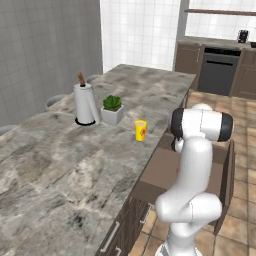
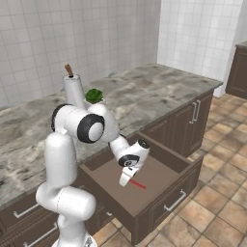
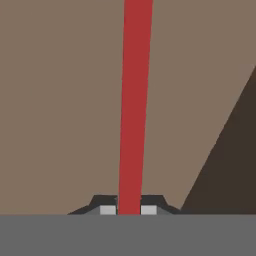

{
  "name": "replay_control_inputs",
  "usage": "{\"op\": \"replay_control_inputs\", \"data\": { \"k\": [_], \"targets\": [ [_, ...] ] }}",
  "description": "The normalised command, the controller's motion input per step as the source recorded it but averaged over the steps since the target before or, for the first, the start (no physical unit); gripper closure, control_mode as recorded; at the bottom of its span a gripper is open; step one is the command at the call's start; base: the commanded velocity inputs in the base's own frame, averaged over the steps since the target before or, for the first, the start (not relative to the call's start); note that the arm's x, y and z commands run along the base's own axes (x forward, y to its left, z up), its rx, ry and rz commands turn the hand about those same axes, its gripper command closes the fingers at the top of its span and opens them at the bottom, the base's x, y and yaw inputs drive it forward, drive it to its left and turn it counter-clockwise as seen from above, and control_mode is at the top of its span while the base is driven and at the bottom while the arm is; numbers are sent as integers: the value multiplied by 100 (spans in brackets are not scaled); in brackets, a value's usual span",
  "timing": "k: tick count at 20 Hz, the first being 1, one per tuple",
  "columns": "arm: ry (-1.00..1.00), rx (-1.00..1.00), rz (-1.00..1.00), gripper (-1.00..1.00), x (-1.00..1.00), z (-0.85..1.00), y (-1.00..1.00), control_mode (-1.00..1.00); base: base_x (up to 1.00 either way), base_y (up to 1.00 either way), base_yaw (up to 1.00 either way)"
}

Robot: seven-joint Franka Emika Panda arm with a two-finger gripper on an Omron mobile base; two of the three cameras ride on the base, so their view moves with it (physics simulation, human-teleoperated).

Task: Pick up the straw from the right drawer and put it inside the smoothie cup.

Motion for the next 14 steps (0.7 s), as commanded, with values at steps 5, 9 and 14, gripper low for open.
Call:
{"op": "replay_control_inputs", "data": {
  "k": [5,9,14],
  "targets": [
    [5,12,-2,100,-19,100,-2,-100,0,0,0],
    [0,16,0,100,-5,100,0,-100,0,0,0],
    [-1,22,3,100,0,100,2,-100,0,0,0]
  ]
}}
